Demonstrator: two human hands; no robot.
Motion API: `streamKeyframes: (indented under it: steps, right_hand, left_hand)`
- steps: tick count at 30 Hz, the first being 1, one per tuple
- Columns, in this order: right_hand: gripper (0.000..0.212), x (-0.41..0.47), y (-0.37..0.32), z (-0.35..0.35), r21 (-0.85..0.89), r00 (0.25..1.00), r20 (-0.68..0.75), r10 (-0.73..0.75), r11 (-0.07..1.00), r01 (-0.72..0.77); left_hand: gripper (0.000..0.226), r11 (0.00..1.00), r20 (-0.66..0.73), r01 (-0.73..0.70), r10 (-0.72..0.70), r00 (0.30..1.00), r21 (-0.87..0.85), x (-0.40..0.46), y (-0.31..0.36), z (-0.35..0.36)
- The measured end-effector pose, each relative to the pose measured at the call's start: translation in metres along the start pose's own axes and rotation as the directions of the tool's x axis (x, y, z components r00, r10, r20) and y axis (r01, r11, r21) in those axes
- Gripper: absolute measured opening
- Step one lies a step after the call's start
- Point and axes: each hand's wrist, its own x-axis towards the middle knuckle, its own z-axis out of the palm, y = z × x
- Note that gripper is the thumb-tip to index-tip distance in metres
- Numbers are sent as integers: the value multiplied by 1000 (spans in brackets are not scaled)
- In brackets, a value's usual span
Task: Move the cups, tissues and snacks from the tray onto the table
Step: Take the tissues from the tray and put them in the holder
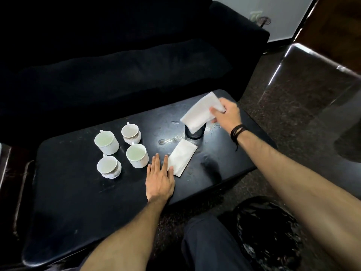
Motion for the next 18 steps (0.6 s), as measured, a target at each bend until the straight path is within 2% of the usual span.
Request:
streamKeyframes:
  steps: [5, 9, 14, 18]
  right_hand:
    - [11, 47, -20, -7, -190, 995, -26, -93, 978, 87]
    - [14, 58, -14, 1, -338, 988, 95, -118, 930, 143]
    - [16, 54, -8, 20, -437, 980, 185, -75, 886, 151]
    - [33, 46, -6, 34, -529, 977, 214, -9, 839, 124]
  left_hand:
    - [56, 1000, -5, -1, 1, 1000, 4, 1, -1, 2]
    - [56, 1000, -7, 0, 0, 1000, 8, 1, 0, 1]
    - [56, 1000, -12, 1, -1, 1000, 11, 1, -1, 3]
    - [55, 1000, -20, -2, 3, 1000, 20, 1, -1, 5]
